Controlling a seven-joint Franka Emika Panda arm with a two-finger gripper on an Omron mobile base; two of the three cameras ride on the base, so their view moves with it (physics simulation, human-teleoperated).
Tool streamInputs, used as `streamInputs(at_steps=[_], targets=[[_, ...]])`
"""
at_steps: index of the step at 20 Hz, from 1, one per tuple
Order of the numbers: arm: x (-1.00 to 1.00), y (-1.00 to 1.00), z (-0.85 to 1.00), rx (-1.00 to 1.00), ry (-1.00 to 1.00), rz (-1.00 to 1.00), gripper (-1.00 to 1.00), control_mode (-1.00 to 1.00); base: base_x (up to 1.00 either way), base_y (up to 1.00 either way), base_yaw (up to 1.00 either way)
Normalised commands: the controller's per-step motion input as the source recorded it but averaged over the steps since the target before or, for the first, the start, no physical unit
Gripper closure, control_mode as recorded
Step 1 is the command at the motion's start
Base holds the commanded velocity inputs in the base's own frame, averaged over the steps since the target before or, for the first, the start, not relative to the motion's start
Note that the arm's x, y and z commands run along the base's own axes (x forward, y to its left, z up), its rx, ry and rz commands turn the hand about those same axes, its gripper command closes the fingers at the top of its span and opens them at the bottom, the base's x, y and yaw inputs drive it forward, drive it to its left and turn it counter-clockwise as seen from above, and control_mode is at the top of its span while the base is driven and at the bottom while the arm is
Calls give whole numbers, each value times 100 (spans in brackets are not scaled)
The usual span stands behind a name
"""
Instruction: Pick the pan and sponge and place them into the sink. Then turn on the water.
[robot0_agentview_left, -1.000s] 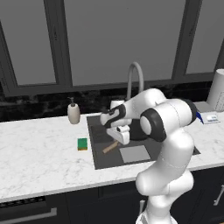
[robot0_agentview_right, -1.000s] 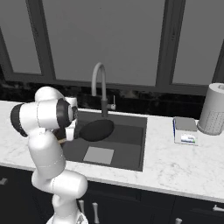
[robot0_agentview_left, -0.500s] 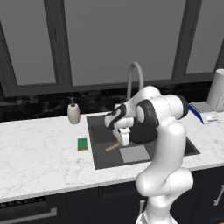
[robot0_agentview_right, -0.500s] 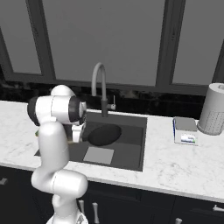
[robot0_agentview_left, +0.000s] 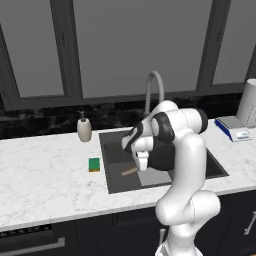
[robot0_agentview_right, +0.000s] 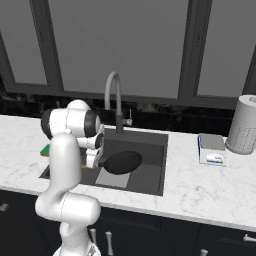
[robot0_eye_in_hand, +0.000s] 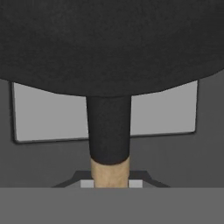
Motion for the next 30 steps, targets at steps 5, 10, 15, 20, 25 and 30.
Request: streamInputs(at_steps=[5,10,15,20,25,30], targets=[[3,0,-44,0,0,-8,100,-100,0,0,0],[10,0,-44,0,0,-6,100,-100,0,0,0],[10,0,-46,0,0,-6,100,-100,0,0,0],[5,0,-32,0,0,-4,100,-100,0,0,0],[0,0,-1,0,0,0,-100,-100,0,0,0],[-22,6,27,0,-4,7,-100,-100,0,0,0]])
